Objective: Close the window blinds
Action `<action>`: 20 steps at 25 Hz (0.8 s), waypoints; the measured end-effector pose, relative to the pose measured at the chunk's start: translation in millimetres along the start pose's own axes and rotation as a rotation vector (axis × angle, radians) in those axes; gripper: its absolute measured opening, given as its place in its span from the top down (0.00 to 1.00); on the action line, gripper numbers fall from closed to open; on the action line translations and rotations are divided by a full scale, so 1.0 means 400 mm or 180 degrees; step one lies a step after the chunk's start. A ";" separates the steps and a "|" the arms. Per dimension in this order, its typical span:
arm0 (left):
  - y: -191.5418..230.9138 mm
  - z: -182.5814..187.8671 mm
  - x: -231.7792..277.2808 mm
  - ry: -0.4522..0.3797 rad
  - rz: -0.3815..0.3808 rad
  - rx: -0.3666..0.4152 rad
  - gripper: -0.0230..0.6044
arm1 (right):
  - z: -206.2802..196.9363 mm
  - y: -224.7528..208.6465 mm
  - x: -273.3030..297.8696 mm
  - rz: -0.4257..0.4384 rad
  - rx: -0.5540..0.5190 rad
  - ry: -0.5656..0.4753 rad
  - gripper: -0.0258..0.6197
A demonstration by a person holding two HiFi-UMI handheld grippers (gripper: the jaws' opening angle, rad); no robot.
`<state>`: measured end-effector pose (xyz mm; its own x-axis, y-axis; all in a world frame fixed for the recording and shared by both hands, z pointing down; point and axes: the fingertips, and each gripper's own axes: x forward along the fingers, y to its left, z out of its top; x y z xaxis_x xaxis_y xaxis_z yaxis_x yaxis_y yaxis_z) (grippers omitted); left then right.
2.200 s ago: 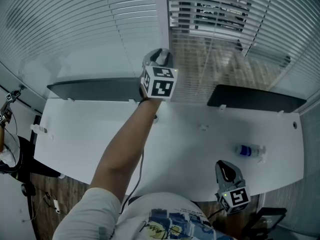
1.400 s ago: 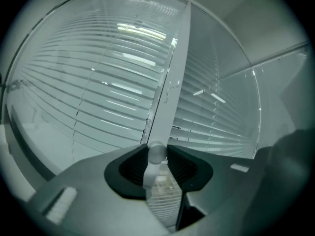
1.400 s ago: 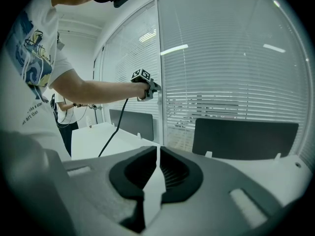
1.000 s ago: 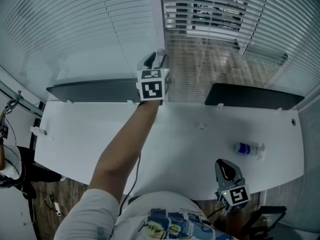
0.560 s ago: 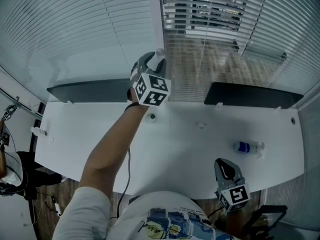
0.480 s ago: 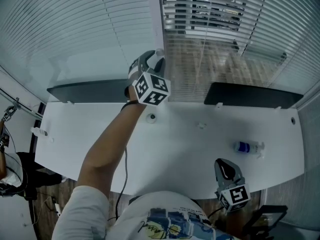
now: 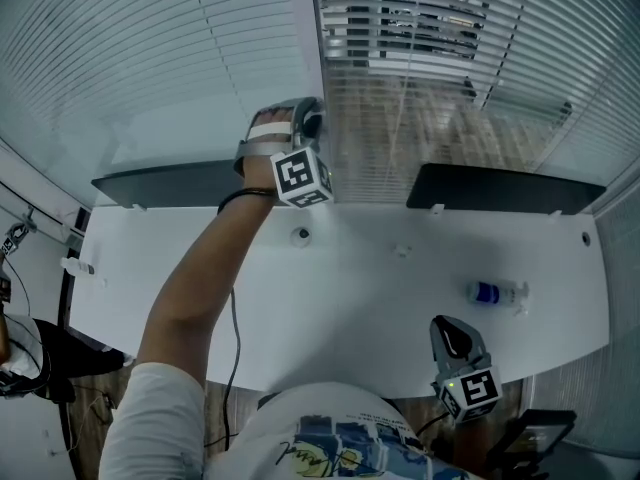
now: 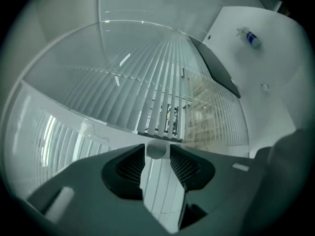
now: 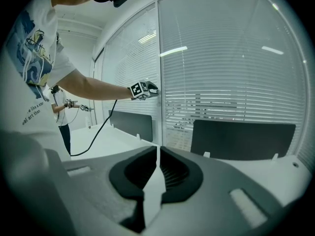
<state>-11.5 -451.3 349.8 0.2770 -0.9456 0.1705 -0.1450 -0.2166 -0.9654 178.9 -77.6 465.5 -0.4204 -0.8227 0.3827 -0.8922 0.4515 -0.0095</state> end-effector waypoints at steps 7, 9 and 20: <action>0.006 0.012 0.014 0.0014 -0.0017 0.0325 0.73 | -0.009 -0.006 0.002 -0.0009 0.0019 0.0019 0.94; 0.007 0.017 0.018 -0.0020 -0.0032 0.0303 0.75 | -0.008 -0.008 0.004 -0.0016 0.0029 0.0025 0.94; 0.025 0.015 0.005 -0.0084 0.0079 -0.0835 0.76 | -0.012 -0.006 0.017 0.0019 0.0022 0.0035 0.94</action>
<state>-6.7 -454.0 339.3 0.2944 -0.9455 0.1390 -0.3923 -0.2522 -0.8846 178.8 -82.5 472.3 -0.4241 -0.8161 0.3926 -0.8908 0.4541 -0.0182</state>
